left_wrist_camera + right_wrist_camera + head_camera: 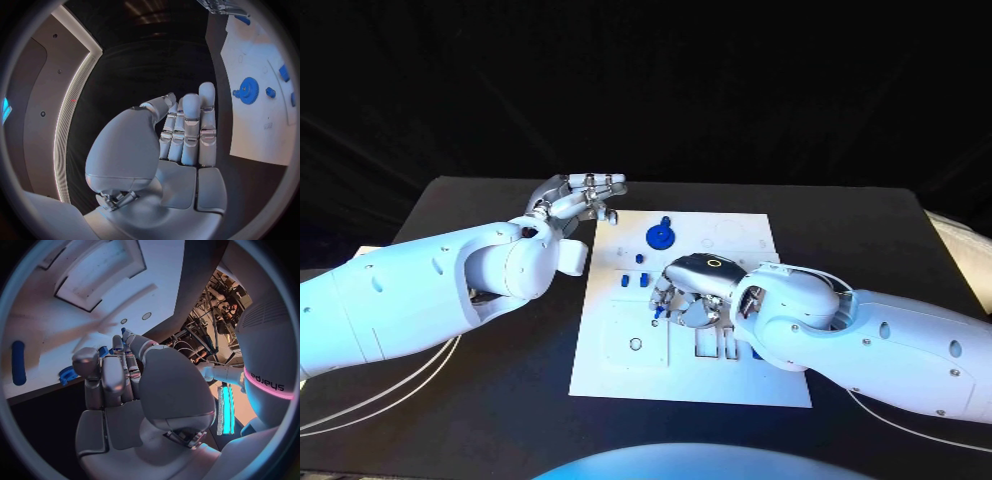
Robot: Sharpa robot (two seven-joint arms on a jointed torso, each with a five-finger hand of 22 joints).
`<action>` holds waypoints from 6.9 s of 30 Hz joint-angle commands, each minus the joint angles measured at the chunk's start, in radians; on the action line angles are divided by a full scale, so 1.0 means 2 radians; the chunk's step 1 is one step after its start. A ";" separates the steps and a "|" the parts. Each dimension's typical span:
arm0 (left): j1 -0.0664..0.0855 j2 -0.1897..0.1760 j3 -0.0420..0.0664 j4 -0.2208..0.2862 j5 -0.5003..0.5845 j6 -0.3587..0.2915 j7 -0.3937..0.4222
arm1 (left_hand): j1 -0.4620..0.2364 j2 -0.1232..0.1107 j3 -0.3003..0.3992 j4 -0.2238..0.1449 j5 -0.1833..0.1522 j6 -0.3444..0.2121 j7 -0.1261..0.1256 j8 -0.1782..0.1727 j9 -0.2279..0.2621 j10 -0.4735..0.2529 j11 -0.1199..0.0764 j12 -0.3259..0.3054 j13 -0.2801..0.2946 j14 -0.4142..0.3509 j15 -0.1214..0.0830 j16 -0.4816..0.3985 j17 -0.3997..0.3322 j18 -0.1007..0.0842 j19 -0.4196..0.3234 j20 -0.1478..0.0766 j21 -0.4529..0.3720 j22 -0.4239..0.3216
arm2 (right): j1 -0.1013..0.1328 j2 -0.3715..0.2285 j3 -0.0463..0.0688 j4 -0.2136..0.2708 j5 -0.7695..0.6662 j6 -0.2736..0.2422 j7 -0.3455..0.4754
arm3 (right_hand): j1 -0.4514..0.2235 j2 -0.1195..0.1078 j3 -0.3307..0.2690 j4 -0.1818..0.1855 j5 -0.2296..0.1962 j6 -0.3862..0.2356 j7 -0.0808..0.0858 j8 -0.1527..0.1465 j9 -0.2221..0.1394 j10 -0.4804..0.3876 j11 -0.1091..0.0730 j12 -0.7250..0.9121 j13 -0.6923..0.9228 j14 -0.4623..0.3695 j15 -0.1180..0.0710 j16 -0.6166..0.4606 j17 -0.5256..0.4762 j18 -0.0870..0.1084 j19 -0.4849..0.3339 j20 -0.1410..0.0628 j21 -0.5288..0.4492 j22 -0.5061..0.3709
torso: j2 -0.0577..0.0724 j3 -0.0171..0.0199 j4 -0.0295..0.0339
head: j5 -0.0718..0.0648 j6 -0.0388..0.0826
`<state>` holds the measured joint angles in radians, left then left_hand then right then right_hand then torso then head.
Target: Assemble the parts on the task board
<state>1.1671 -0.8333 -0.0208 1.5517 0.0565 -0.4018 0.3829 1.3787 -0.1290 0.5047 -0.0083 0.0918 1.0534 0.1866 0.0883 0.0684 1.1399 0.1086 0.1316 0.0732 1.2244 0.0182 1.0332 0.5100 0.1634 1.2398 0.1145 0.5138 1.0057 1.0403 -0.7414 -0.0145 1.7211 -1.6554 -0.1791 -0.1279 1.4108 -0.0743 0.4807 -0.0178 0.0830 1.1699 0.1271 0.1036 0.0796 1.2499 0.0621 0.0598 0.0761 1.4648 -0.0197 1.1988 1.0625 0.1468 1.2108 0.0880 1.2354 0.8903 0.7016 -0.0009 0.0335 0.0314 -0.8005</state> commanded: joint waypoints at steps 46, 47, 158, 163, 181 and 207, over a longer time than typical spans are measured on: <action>0.000 0.003 0.000 -0.001 0.002 0.013 -0.002 | 0.003 0.001 -0.002 -0.002 0.001 -0.005 0.000 0.003 0.000 -0.004 0.001 0.004 0.000 -0.004 0.001 -0.003 -0.002 0.009 -0.002 0.001 -0.003 -0.001 | -0.005 0.023 -0.008 -0.017 -0.070 0.058 -0.026 | -0.034 -0.023 -0.014 0.007 0.012 -0.029 0.015 -0.015 -0.005 -0.048 0.015 -0.001 -0.008 0.011 0.012 -0.003 -0.011 -0.005 -0.013 0.008 -0.006 -0.017 | -0.001 0.0004 -0.0003 | 0.005 -0.011; 0.000 0.003 0.000 -0.001 0.002 0.013 -0.002 | 0.003 0.001 -0.002 -0.002 0.001 -0.005 0.000 0.003 0.000 -0.004 0.001 0.004 0.000 -0.004 0.001 -0.003 -0.002 0.009 -0.002 0.001 -0.003 -0.001 | -0.005 0.022 -0.008 -0.017 -0.070 0.054 -0.027 | -0.036 -0.027 -0.017 0.008 0.013 -0.037 0.018 -0.018 -0.007 -0.060 0.018 -0.001 -0.008 0.010 0.015 -0.007 -0.016 -0.003 -0.019 0.010 -0.011 -0.027 | -0.001 0.0004 -0.0003 | 0.005 -0.011; -0.001 0.016 0.000 -0.010 0.001 0.024 -0.011 | 0.003 0.001 -0.005 -0.004 0.001 -0.007 0.000 0.005 0.000 -0.008 0.002 0.007 0.000 -0.006 0.002 -0.004 -0.006 0.009 -0.003 0.001 -0.005 -0.002 | 0.003 0.003 -0.003 0.059 -0.012 0.014 -0.007 | 0.018 0.007 -0.010 -0.008 -0.012 0.001 0.002 -0.001 0.004 -0.006 -0.001 0.035 -0.004 0.011 -0.001 0.000 -0.032 -0.009 0.001 -0.003 0.008 0.003 | -0.001 -0.0015 0.0022 | 0.007 -0.006; -0.001 0.017 0.000 -0.010 0.001 0.024 -0.010 | 0.003 0.001 -0.005 -0.004 0.001 -0.007 0.000 0.005 0.000 -0.008 0.002 0.007 0.000 -0.006 0.002 -0.004 -0.006 0.009 -0.003 0.001 -0.005 -0.002 | -0.004 0.010 -0.004 0.050 -0.017 0.026 -0.006 | 0.018 0.007 -0.009 -0.008 -0.012 0.000 0.002 -0.002 0.004 -0.006 0.000 0.034 -0.004 0.011 -0.001 0.001 -0.032 -0.008 0.001 -0.002 0.007 0.003 | -0.001 -0.0010 0.0013 | 0.010 -0.007; -0.001 0.019 0.000 -0.011 0.001 0.025 -0.011 | 0.003 0.001 -0.005 -0.004 0.001 -0.007 0.000 0.005 0.000 -0.008 0.002 0.007 0.000 -0.006 0.002 -0.004 -0.006 0.009 -0.003 0.001 -0.005 -0.002 | -0.012 0.024 -0.006 0.030 -0.034 0.043 -0.009 | 0.017 0.007 -0.008 -0.009 -0.011 0.000 0.002 -0.002 0.004 -0.006 0.000 0.034 -0.004 0.011 0.000 0.001 -0.031 -0.009 0.001 -0.002 0.008 0.003 | -0.001 -0.0008 0.0019 | 0.008 -0.011; -0.001 0.017 0.000 -0.010 0.001 0.025 -0.013 | 0.003 0.002 -0.005 -0.004 0.001 -0.008 0.000 0.005 0.000 -0.009 0.002 0.008 0.000 -0.007 0.002 -0.004 -0.007 0.009 -0.003 0.001 -0.005 -0.003 | -0.018 0.039 -0.008 0.018 -0.061 0.062 -0.025 | -0.028 -0.023 -0.031 0.006 0.012 -0.028 0.012 -0.018 -0.002 -0.041 0.011 0.008 -0.007 0.008 0.010 -0.003 -0.040 -0.005 -0.016 0.005 -0.003 -0.018 | -0.002 -0.0010 0.0015 | 0.008 -0.014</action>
<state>1.1654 -0.8004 -0.0212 1.5297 0.0568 -0.3691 0.3534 1.3787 -0.1290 0.4963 -0.0166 0.0918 1.0464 0.1867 0.0920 0.0682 1.1294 0.1121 0.1452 0.0729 1.2158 0.0217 1.0292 0.4966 0.1632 1.2398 0.1145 0.5092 1.0018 1.0091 -0.6630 -0.0268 1.7612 -1.7609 -0.0887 -0.1666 1.3790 -0.1057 0.4234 -0.0059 0.1090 1.1169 0.1498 0.0706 0.0762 1.1771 0.0779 0.0851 0.0700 1.4667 -0.0018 1.1938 0.9791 0.1469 1.1801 0.0995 1.2296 0.8536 0.6987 -0.0028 0.0370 0.0464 -0.8276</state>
